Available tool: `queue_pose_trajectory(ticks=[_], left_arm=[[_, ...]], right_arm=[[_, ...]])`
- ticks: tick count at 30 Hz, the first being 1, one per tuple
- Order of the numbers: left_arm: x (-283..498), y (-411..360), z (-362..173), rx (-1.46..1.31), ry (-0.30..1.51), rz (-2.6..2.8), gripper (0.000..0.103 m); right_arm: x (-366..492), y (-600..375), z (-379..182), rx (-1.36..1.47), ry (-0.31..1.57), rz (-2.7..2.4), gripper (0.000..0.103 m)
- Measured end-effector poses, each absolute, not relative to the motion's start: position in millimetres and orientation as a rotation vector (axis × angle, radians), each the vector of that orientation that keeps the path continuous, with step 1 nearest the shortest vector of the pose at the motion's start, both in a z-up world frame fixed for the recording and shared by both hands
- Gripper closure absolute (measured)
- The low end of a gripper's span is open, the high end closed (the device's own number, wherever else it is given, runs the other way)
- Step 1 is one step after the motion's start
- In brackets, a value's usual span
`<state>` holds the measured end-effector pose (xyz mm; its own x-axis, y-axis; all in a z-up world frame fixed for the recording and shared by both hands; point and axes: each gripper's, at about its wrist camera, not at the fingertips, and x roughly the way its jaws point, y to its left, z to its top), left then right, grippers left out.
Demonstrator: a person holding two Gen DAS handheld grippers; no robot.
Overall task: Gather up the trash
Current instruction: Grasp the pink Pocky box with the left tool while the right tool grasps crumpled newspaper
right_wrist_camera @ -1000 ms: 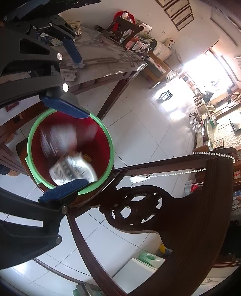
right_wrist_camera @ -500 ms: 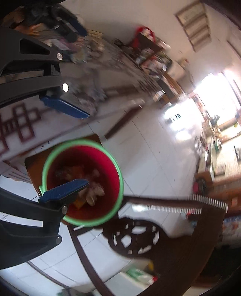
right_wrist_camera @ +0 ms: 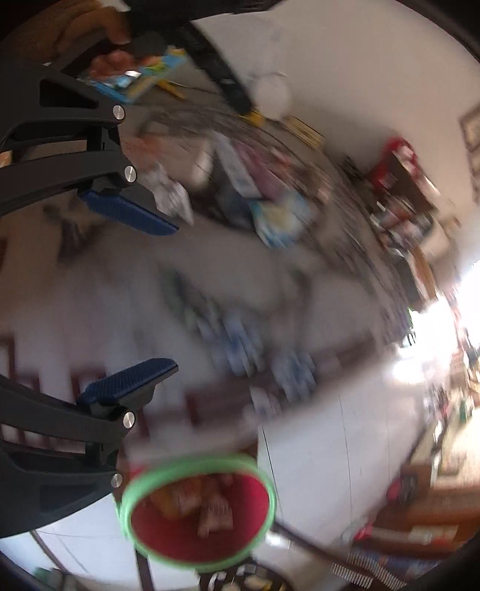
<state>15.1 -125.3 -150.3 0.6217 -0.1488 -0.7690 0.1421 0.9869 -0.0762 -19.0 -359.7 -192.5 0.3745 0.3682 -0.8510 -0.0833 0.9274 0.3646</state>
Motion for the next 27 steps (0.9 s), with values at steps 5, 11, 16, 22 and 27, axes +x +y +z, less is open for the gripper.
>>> queue_pose_trajectory(ticks=[5, 11, 16, 22, 27], left_arm=[[5, -83, -158, -0.030, 0.909, -0.143, 0.015], [-8, -40, -170, -0.064, 0.958, -0.140, 0.015], [-15, -29, -180, -0.067, 0.985, -0.199, 0.015], [-19, -45, -208, -0.017, 1.070, -0.309, 0.015], [-14, -63, -237, -0.073, 1.170, -0.403, 0.015]], right_arm=[[-12, -291, -215, 0.195, 1.207, 0.392, 0.031], [3, -257, -245, 0.221, 1.287, 0.404, 0.031], [10, -247, -265, 0.249, 1.337, 0.356, 0.044], [-3, -256, -241, 0.256, 1.228, 0.285, 0.050], [-18, -288, -217, 0.276, 1.146, 0.157, 0.050]])
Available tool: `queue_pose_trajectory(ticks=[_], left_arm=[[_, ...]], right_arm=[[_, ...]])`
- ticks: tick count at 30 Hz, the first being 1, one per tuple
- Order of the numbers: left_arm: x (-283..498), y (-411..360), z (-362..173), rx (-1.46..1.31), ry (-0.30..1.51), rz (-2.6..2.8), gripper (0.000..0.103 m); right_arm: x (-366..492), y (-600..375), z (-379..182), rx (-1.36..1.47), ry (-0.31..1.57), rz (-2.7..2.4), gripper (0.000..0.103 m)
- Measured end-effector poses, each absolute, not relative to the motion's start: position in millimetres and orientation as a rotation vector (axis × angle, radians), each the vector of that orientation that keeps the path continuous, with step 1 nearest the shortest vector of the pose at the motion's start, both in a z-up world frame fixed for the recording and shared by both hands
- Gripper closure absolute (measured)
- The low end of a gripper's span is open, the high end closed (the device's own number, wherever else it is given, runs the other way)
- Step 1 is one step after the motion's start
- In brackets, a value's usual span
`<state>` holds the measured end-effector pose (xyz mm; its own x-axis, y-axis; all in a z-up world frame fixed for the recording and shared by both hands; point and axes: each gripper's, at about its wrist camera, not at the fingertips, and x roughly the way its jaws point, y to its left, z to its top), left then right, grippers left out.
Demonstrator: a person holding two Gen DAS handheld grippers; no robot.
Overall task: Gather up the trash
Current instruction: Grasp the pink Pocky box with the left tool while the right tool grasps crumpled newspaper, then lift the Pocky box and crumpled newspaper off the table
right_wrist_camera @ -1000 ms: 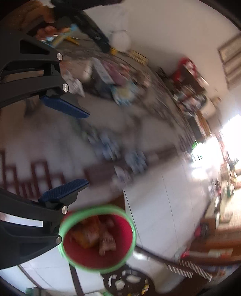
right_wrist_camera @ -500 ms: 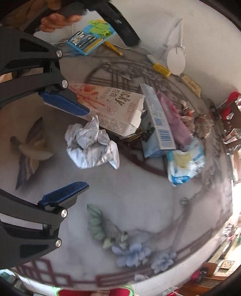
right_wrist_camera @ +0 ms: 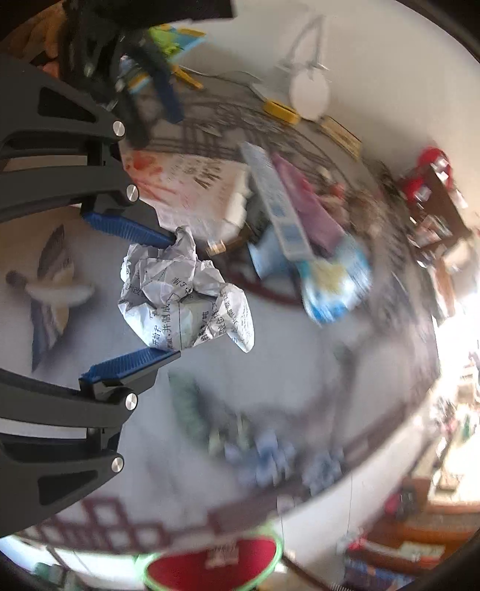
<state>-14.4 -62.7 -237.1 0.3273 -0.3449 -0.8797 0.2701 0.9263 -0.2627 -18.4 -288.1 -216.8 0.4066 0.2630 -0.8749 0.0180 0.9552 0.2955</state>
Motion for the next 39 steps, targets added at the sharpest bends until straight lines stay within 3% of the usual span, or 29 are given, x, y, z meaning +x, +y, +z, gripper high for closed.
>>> queue_pose_trajectory(ticks=[7, 9, 11, 15, 28, 39], left_arm=[[-12, -93, -267, -0.012, 1.245, -0.462, 0.016], [-12, -96, -271, -0.015, 1.253, -0.461, 0.039], [-11, -94, -273, -0.044, 1.269, -0.471, 0.056], [-11, -88, -266, -0.063, 1.253, -0.489, 0.075], [-1, -57, -206, -0.085, 1.049, -0.398, 0.075], [1, -69, -189, -0.051, 0.999, -0.392, 0.075]], right_arm=[[-42, -304, -206, 0.328, 1.128, 0.096, 0.049], [-44, -302, -206, 0.323, 1.130, 0.098, 0.049], [-46, -298, -204, 0.312, 1.129, 0.102, 0.049], [-44, -294, -198, 0.303, 1.117, 0.121, 0.049], [-30, -277, -176, 0.262, 1.065, 0.195, 0.049], [-30, -282, -160, 0.243, 1.010, 0.196, 0.049]])
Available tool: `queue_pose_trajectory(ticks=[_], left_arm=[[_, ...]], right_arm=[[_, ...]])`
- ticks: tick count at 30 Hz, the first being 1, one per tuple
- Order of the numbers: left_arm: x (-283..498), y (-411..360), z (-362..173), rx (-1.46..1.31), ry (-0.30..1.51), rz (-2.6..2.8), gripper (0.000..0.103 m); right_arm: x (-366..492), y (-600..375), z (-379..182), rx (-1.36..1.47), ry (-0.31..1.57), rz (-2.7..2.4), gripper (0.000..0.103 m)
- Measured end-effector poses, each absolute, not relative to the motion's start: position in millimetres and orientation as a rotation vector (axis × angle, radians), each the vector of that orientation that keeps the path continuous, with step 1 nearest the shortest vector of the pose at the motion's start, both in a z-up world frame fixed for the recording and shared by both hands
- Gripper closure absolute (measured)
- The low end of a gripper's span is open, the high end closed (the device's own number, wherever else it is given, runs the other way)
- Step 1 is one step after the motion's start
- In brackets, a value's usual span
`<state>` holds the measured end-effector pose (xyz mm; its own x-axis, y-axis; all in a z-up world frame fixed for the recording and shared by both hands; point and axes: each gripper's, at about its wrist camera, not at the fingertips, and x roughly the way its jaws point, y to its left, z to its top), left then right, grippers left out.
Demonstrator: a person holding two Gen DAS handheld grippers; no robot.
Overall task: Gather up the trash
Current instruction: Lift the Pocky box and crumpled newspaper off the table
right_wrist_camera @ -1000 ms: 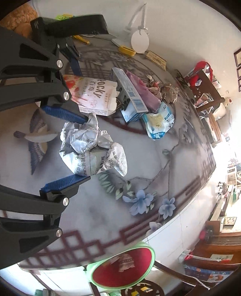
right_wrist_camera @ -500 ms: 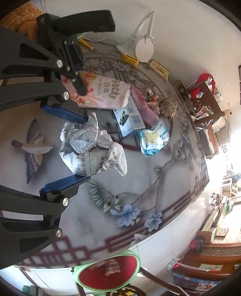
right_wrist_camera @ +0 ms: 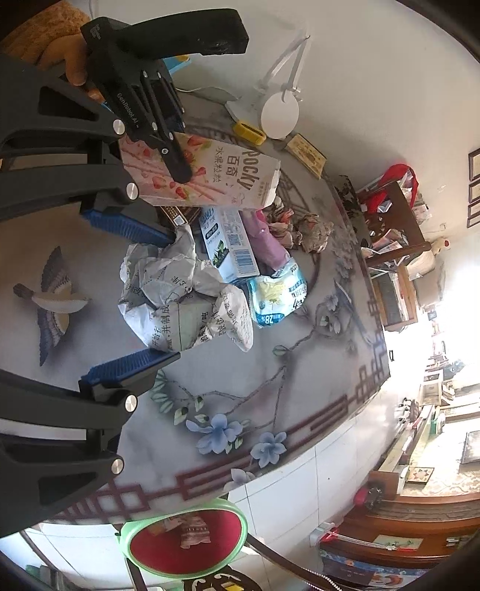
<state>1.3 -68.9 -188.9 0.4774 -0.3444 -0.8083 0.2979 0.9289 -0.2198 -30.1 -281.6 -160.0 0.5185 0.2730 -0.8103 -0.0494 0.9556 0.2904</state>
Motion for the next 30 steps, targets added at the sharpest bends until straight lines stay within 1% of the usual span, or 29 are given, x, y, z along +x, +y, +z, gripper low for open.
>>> queue_pose_trajectory(ticks=[12, 30], left_arm=[[0, -81, -176, -0.023, 0.968, -0.393, 0.075], [4, -93, -172, -0.017, 0.956, -0.402, 0.075]], right_arm=[[-32, -289, -158, 0.259, 0.998, 0.186, 0.049], [-32, -302, -153, 0.266, 0.996, 0.172, 0.049]])
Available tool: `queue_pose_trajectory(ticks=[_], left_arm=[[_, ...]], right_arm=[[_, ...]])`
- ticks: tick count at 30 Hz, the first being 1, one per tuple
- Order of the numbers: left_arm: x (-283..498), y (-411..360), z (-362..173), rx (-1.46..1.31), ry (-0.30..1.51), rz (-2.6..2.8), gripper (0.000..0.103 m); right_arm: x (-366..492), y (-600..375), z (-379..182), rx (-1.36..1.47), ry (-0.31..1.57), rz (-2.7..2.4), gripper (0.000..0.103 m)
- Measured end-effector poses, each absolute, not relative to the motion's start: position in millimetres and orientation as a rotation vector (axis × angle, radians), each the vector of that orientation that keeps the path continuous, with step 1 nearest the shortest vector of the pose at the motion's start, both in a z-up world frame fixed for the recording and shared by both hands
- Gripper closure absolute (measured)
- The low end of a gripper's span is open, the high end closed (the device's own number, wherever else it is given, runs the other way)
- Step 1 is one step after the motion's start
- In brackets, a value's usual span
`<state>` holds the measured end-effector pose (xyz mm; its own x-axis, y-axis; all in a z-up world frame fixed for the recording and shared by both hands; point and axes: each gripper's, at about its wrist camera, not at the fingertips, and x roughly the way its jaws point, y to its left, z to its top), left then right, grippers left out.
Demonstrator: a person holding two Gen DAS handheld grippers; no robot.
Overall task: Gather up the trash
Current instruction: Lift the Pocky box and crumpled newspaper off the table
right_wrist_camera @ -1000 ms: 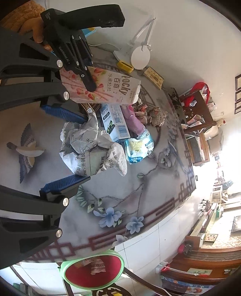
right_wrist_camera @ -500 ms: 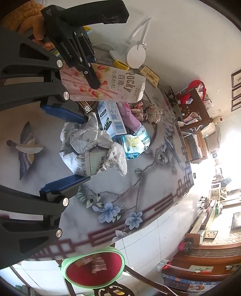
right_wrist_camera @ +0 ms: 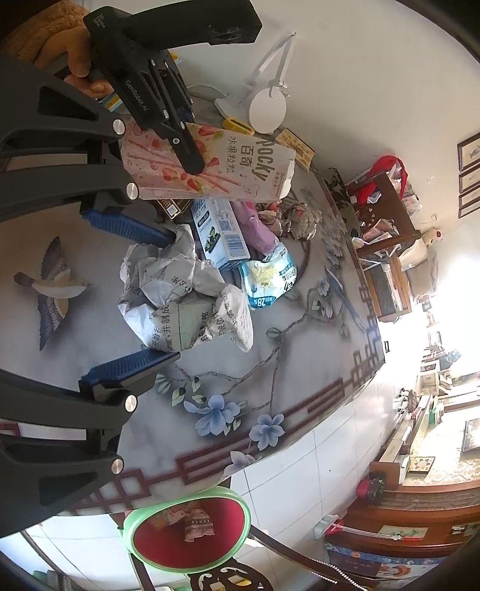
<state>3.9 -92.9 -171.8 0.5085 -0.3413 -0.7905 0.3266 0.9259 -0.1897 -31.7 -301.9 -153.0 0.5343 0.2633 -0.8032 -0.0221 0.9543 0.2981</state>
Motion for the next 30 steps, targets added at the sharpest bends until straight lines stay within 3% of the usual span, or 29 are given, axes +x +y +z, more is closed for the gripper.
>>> queue_pose_trajectory(ticks=[30], left_arm=[[6, -141, -174, -0.004, 0.965, -0.389, 0.075]], right_arm=[[-34, -348, -153, 0.295, 0.990, 0.168, 0.049]])
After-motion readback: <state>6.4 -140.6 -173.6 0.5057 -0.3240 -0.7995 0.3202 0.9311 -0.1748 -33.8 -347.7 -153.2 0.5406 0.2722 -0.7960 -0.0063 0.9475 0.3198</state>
